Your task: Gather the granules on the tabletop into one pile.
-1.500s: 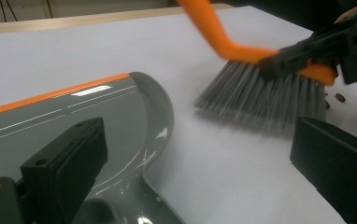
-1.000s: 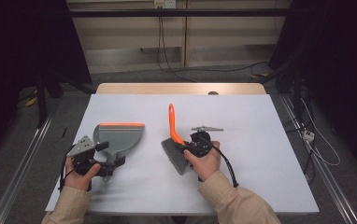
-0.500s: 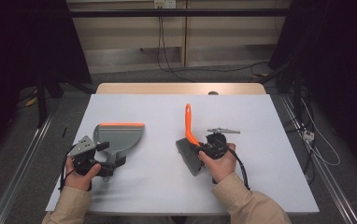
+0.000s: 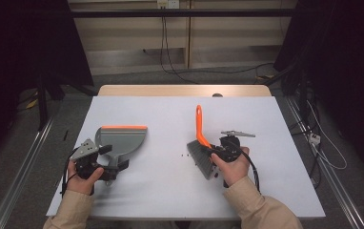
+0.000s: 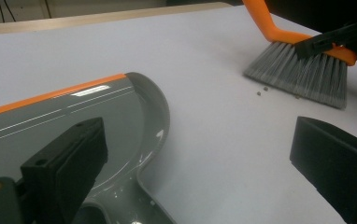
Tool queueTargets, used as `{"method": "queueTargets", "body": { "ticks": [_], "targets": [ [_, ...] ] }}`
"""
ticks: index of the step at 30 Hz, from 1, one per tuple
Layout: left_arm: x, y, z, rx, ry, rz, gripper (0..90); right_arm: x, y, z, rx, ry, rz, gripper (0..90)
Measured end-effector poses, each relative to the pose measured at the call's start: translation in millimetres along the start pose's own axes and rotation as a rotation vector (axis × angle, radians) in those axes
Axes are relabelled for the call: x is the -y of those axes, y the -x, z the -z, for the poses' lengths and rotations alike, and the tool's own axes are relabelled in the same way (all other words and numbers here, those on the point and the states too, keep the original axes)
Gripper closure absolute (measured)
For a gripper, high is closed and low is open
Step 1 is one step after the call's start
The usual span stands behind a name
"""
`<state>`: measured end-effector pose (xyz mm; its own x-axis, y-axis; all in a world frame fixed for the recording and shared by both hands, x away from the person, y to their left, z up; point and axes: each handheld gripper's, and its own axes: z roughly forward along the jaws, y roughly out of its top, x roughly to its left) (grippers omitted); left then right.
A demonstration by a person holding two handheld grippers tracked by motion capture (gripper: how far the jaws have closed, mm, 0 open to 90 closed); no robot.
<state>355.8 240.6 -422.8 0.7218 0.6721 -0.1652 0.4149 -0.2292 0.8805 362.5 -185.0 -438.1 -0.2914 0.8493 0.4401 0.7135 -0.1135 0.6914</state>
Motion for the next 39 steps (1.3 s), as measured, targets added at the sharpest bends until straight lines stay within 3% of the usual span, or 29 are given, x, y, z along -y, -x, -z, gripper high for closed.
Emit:
{"method": "queueTargets", "body": {
  "ticks": [4,9,15,18,27,39],
  "targets": [
    [0.0,-0.5,-0.8,0.001,-0.004,0.001,4.0,-3.8,-3.8,0.6,-0.031,0.023,-0.012,70.8],
    [0.0,-1.1,-1.0,0.002,-0.005,0.001,4.0,-9.6,-20.5,-8.1,-0.086,0.033,-0.004,70.9],
    [0.4,-1.9,-0.2,0.004,-0.001,0.009,4.0,-9.0,-43.8,-32.9,-0.128,0.002,0.006,70.9],
    [0.3,-1.9,0.0,0.004,-0.002,0.008,4.0,-4.4,-48.3,-44.3,-0.115,-0.037,0.022,70.9],
    [-0.1,-1.2,1.0,0.005,0.004,0.008,4.0,-6.6,-28.6,-33.2,-0.033,-0.041,0.056,70.5],
    [0.1,-0.2,-0.1,0.003,0.004,0.006,4.0,-6.3,-9.5,-15.0,-0.001,-0.021,0.036,70.5]
  ]
}}
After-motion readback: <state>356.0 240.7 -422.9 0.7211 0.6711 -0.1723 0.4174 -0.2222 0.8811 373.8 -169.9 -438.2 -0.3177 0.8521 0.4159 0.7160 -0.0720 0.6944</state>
